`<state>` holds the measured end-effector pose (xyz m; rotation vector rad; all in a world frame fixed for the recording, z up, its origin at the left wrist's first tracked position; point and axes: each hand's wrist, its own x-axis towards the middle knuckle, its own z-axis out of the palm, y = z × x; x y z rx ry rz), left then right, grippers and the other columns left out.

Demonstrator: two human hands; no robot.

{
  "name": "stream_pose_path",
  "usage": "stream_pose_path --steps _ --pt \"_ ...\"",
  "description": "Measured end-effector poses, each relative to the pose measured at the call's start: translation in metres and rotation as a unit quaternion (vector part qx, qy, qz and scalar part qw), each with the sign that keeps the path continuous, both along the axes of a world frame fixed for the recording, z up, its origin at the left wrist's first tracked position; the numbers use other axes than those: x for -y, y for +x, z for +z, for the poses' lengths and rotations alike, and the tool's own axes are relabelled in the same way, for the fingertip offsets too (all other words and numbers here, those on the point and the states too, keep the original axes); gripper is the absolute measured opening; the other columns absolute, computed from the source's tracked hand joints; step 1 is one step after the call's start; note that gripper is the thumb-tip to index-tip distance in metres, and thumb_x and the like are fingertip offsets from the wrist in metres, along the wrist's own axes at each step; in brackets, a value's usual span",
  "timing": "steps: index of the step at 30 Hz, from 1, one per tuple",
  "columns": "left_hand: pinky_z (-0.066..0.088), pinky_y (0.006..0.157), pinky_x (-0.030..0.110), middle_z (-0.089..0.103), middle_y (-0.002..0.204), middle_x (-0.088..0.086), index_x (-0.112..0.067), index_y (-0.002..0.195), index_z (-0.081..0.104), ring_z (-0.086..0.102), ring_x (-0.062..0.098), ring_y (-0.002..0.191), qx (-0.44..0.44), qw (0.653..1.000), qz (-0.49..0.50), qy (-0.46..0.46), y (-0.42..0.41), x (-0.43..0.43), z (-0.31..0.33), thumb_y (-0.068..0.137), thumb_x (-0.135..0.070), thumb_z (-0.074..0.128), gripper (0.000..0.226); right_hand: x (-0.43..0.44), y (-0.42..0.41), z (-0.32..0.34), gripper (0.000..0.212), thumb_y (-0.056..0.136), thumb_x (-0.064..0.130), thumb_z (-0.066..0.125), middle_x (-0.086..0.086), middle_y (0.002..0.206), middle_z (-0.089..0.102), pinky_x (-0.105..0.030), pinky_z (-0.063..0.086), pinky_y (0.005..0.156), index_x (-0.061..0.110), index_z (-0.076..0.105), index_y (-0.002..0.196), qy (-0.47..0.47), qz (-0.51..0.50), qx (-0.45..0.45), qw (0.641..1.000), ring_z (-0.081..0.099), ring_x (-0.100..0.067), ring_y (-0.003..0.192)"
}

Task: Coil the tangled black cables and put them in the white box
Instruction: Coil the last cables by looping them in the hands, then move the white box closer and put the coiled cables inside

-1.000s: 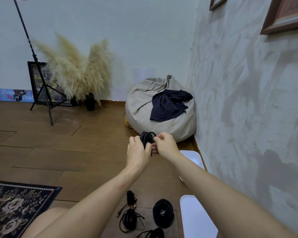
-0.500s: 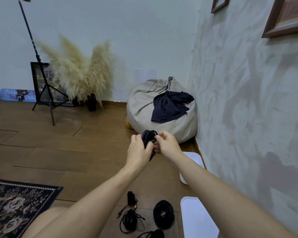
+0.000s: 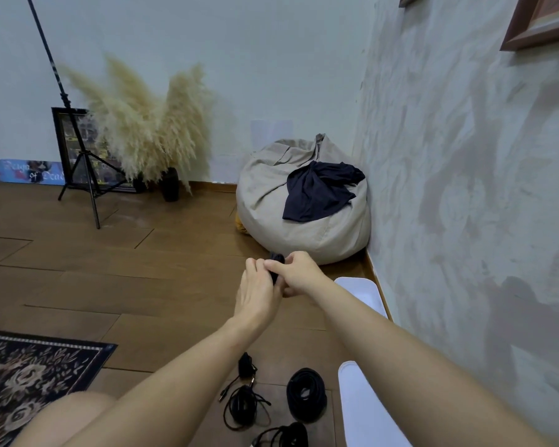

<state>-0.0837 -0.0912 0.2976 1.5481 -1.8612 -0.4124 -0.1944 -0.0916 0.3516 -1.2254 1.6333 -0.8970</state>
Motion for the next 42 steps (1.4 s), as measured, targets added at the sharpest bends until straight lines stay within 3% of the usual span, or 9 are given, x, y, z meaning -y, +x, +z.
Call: stream_pose_path --steps 7,10,12,16,20,22,30,35,42 --pt "0.046 0.095 0.04 0.043 0.121 0.005 -0.013 0.131 0.048 0.047 0.024 0.113 0.04 0.984 -0.098 0.14 0.003 0.03 -0.086 0.101 -0.034 0.046 0.036 0.024 -0.011 -0.101 0.022 0.091 0.03 0.074 -0.012 0.103 0.071 -0.048 0.063 0.083 0.012 0.064 0.098 0.067 -0.047 0.043 0.996 0.071 -0.027 0.096" --pt "0.046 0.088 0.041 0.057 0.12 0.009 -0.016 0.126 0.056 0.054 0.028 0.109 0.04 0.966 -0.169 0.192 0.009 0.047 -0.123 0.1 -0.022 0.04 0.031 0.035 -0.023 -0.146 0.021 0.097 0.019 0.068 -0.013 0.112 0.068 -0.049 0.06 0.091 0.008 0.057 0.111 0.107 -0.05 0.071 0.99 0.07 -0.029 0.104" --pt "0.052 0.086 0.044 0.067 0.116 0.009 -0.016 0.125 0.061 0.061 0.03 0.104 0.034 0.964 -0.172 0.201 0.01 0.054 -0.152 0.1 -0.013 0.042 0.032 0.044 -0.027 -0.175 0.024 0.099 0.015 0.066 -0.013 0.116 0.066 -0.048 0.058 0.095 0.011 0.055 0.12 0.131 -0.04 0.09 0.986 0.068 -0.03 0.109" --pt "0.05 0.098 0.038 0.064 0.137 0.011 -0.016 0.147 0.053 0.06 0.032 0.124 0.047 0.965 -0.109 0.233 0.011 0.068 -0.211 0.104 -0.011 0.049 0.043 0.063 -0.026 -0.238 0.045 0.101 0.019 0.062 -0.011 0.132 0.06 -0.047 0.057 0.097 0.017 0.049 0.144 0.165 -0.018 0.069 0.984 0.066 -0.028 0.114" --pt "0.049 0.079 0.036 0.073 0.117 0.011 -0.017 0.133 0.062 0.066 0.032 0.107 0.04 0.97 -0.088 0.224 0.01 0.077 -0.261 0.099 -0.009 0.055 0.036 0.078 -0.024 -0.287 0.057 0.097 0.028 0.07 -0.008 0.151 0.046 -0.037 0.053 0.1 0.019 0.047 0.148 0.158 0.005 0.026 0.987 0.055 -0.029 0.13" --pt "0.051 0.082 0.037 0.074 0.114 0.01 -0.016 0.131 0.065 0.068 0.031 0.105 0.035 0.972 -0.084 0.216 0.006 0.081 -0.275 0.098 -0.009 0.057 0.035 0.085 -0.027 -0.305 0.058 0.096 0.023 0.071 -0.011 0.153 0.046 -0.032 0.048 0.098 0.015 0.047 0.148 0.157 0.007 0.001 0.988 0.049 -0.028 0.137" --pt "0.048 0.087 0.037 0.072 0.113 0.007 -0.012 0.115 0.072 0.065 0.028 0.107 0.022 0.98 -0.034 0.197 -0.003 0.104 -0.315 0.1 -0.008 0.055 0.023 0.108 -0.043 -0.364 0.042 0.101 0.018 0.062 -0.001 0.128 0.06 -0.027 0.042 0.098 0.012 0.054 0.142 0.162 -0.001 -0.059 0.985 0.055 -0.02 0.126" --pt "0.048 0.081 0.036 0.071 0.107 0.002 -0.015 0.109 0.068 0.064 0.024 0.101 0.028 0.975 -0.034 0.217 -0.003 0.104 -0.339 0.101 -0.01 0.053 0.017 0.105 -0.056 -0.395 0.052 0.102 0.023 0.06 -0.011 0.149 0.052 -0.043 0.039 0.116 0.01 0.045 0.15 0.217 -0.011 -0.043 0.975 0.048 -0.028 0.138" --pt "0.047 0.073 0.037 0.065 0.096 -0.004 -0.021 0.102 0.061 0.057 0.022 0.088 0.043 0.968 0.002 0.246 0.004 0.099 -0.345 0.104 -0.015 0.047 0.015 0.105 -0.07 -0.398 0.044 0.106 0.026 0.053 -0.01 0.147 0.054 -0.035 0.04 0.106 0.007 0.049 0.146 0.243 0.033 -0.099 0.964 0.048 -0.03 0.138"
